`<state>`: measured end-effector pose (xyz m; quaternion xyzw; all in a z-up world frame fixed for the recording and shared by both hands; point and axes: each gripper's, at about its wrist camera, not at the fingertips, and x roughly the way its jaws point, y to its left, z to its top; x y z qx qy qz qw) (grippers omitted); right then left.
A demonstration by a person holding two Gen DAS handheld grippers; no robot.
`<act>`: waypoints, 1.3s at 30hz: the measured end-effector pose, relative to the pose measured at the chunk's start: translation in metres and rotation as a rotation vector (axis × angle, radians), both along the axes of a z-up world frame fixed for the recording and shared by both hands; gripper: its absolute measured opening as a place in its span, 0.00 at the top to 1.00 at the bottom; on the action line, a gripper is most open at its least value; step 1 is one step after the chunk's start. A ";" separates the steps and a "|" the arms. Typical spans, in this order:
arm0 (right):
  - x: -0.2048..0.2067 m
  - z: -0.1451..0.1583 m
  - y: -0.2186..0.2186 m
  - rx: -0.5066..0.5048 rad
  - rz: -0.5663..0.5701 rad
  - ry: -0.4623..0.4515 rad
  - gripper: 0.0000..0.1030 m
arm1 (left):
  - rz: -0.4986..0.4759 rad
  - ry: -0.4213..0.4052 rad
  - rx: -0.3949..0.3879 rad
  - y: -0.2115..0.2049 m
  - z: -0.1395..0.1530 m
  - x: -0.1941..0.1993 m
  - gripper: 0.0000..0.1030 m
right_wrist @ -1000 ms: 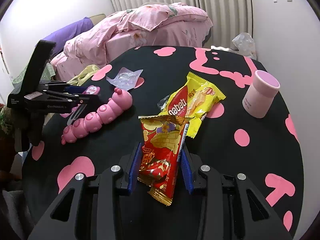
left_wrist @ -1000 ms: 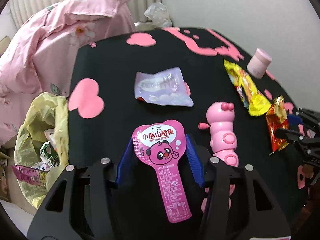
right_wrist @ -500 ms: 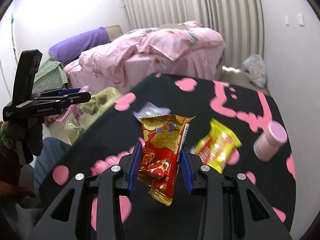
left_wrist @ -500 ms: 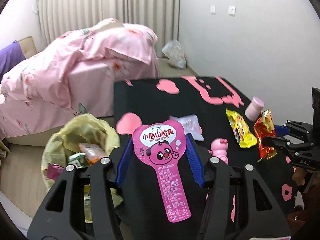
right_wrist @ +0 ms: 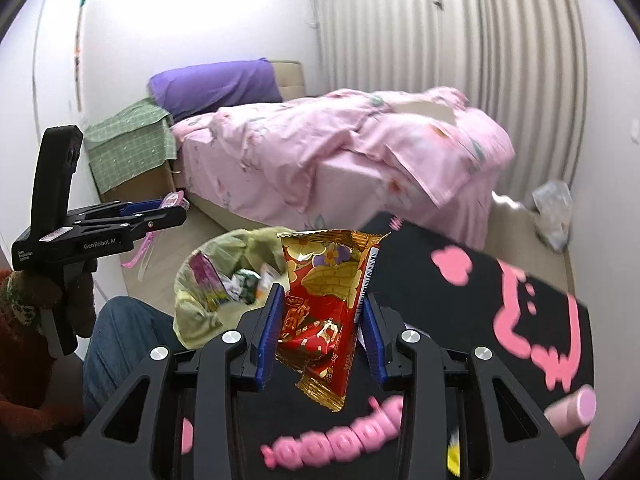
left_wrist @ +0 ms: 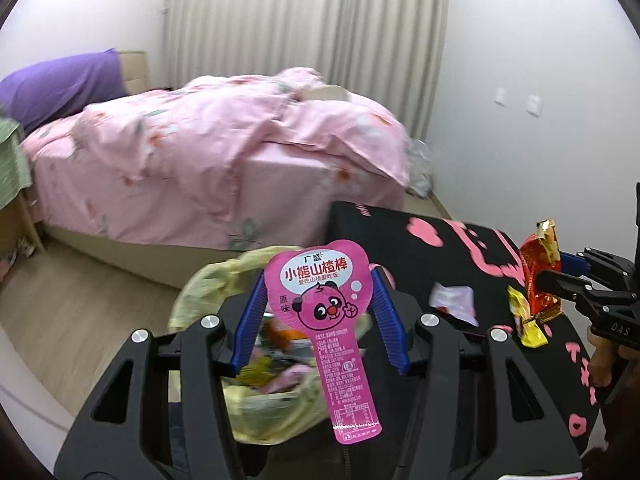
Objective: Collect trash
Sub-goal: 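Carry the lollipop card to the trash bag while the right tool carries the wafer pack, then release the lollipop card into the bag while the right tool releases the wafer pack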
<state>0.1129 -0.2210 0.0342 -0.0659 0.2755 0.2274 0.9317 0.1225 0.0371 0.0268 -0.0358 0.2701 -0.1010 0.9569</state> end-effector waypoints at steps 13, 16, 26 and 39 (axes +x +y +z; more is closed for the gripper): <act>0.041 -0.004 0.076 -0.024 0.082 0.048 0.66 | 0.196 0.019 -0.139 0.072 -0.027 -0.001 0.52; 0.055 -0.007 0.086 -0.039 0.093 0.058 0.66 | 0.207 0.027 -0.129 0.071 -0.034 0.002 0.52; 0.094 -0.030 0.111 -0.058 0.162 0.108 0.66 | 0.217 0.087 -0.127 0.071 -0.057 0.026 0.52; 0.138 -0.068 0.137 -0.109 0.211 0.151 0.66 | 0.209 0.187 -0.185 0.071 -0.106 0.074 0.52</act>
